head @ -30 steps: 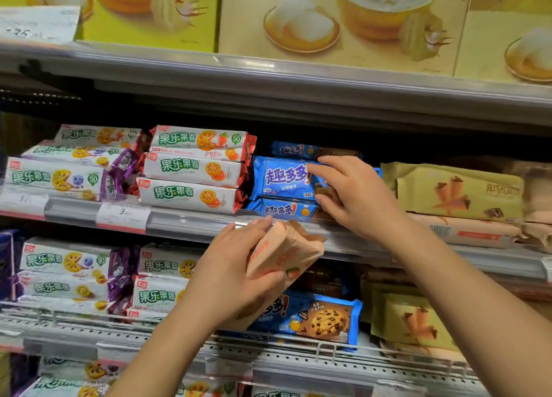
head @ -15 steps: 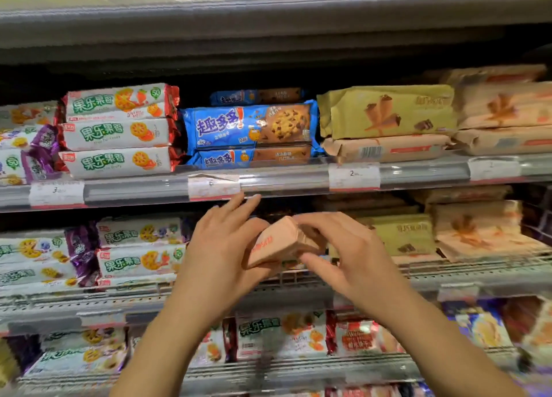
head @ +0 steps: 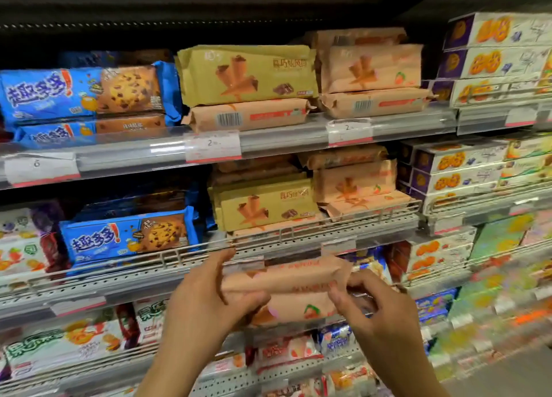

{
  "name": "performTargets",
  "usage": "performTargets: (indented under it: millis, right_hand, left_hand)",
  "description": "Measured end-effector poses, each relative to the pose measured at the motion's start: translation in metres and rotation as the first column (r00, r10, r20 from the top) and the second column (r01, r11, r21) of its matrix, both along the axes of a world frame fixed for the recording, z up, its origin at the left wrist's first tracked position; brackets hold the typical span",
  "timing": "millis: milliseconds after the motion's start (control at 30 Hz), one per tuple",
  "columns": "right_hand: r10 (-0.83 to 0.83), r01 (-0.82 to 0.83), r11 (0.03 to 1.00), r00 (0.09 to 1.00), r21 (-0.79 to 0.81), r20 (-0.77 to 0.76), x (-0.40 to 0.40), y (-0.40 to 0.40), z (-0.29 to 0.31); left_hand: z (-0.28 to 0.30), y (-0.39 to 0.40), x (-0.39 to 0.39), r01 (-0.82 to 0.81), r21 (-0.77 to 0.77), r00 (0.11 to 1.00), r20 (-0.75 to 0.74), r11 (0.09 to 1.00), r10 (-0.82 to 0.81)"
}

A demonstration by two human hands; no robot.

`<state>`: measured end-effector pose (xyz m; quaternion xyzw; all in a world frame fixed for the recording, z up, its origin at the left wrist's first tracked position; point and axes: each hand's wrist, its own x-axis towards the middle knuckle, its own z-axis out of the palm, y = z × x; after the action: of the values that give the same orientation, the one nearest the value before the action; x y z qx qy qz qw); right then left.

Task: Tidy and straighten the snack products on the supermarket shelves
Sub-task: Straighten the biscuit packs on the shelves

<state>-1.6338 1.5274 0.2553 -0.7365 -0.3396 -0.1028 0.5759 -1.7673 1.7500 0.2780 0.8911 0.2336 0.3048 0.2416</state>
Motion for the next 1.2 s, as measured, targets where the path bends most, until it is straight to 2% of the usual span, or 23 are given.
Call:
performTargets:
  millis: [100,200,300,533,633,700,767,900,1000,1100,1200]
  right_hand:
    - [-0.084,0.085,0.996,0.994,0.002,0.073,0.006,-0.019,-0.019]
    - [-0.113,0.112,0.993,0.994,0.026,0.01,0.013,-0.03,-0.025]
    - [-0.121,0.125,0.991,0.99,0.052,-0.077,0.018,-0.032,-0.029]
    - [-0.269,0.286,0.956,0.943,0.067,-0.198,0.037,-0.025,-0.036]
    - [-0.365,0.379,0.919,0.921,0.106,-0.135,0.048,-0.024,-0.032]
    - [-0.407,0.414,0.905,0.91,0.095,-0.084,0.058,-0.022,-0.025]
    - [-0.405,0.412,0.91,0.909,0.056,-0.101,0.071,-0.021,-0.023]
    - [-0.365,0.377,0.926,0.91,0.026,-0.194,0.089,-0.015,-0.014]
    - [-0.342,0.374,0.921,0.909,0.106,-0.237,0.1,-0.014,-0.007]
    - [-0.367,0.381,0.921,0.919,0.077,-0.146,0.114,-0.016,-0.001]
    - [-0.348,0.348,0.937,0.937,0.005,-0.044,0.145,-0.015,0.002]
  left_hand:
    - [-0.025,-0.032,0.012,-0.099,-0.179,0.992,0.064,0.979,0.112]
    - [-0.041,-0.058,0.025,-0.177,-0.351,0.96,0.143,0.919,0.239]
    - [-0.043,-0.07,0.032,-0.18,-0.432,0.929,0.221,0.883,0.298]
    - [-0.047,-0.076,0.054,-0.02,-0.528,0.894,0.371,0.849,0.252]
    - [-0.051,-0.077,0.072,0.084,-0.543,0.884,0.428,0.836,0.189]
    - [-0.052,-0.079,0.085,0.138,-0.555,0.899,0.418,0.821,0.131]
    - [-0.055,-0.08,0.095,0.17,-0.565,0.923,0.378,0.807,0.071]
    - [-0.054,-0.074,0.114,0.222,-0.525,0.932,0.363,0.822,-0.02]
    - [-0.048,-0.075,0.125,0.272,-0.324,0.905,0.407,0.906,-0.126]
    - [-0.046,-0.078,0.142,0.359,-0.163,0.87,0.414,0.919,-0.266]
    - [-0.036,-0.079,0.173,0.318,-0.073,0.884,0.385,0.945,-0.267]
